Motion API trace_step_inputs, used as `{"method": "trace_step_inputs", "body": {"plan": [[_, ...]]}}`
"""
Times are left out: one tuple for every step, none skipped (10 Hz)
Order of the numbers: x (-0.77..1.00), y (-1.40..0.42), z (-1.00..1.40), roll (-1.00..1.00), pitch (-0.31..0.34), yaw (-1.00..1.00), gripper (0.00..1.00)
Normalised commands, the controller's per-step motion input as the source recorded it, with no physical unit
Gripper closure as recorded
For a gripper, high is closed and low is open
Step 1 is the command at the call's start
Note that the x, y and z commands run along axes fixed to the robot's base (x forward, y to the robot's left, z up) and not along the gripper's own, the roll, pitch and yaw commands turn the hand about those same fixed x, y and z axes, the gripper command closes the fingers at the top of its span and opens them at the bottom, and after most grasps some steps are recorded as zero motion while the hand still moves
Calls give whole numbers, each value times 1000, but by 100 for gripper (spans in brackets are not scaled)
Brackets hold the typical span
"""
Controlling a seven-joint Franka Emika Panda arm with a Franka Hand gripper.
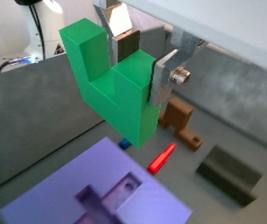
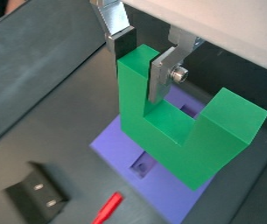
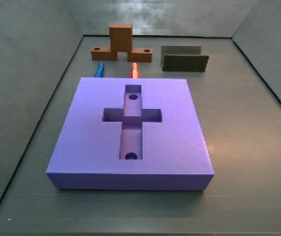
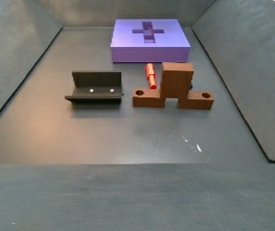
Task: Pick up the green object. Move up. Place the green object on the fixture. Regrasp the green object. Move to above the board. Insert the green object.
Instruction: Move to above the board, then insert the green object.
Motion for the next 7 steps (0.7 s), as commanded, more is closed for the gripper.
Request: {"method": "trace_step_inputs", "body": {"plan": [[-79,37,4,-693,19,-17,100],[-66,26,1,-477,-7,-11,100],[-43,14,-2,-249,-18,-3,100],[0,0,-206,-136,-43,74,100],[0,-29,-369,-160,-127,23,100],[0,-320,-454,-176,-221,40,100],[54,-503,-514,-137,-244,71,100]]}}
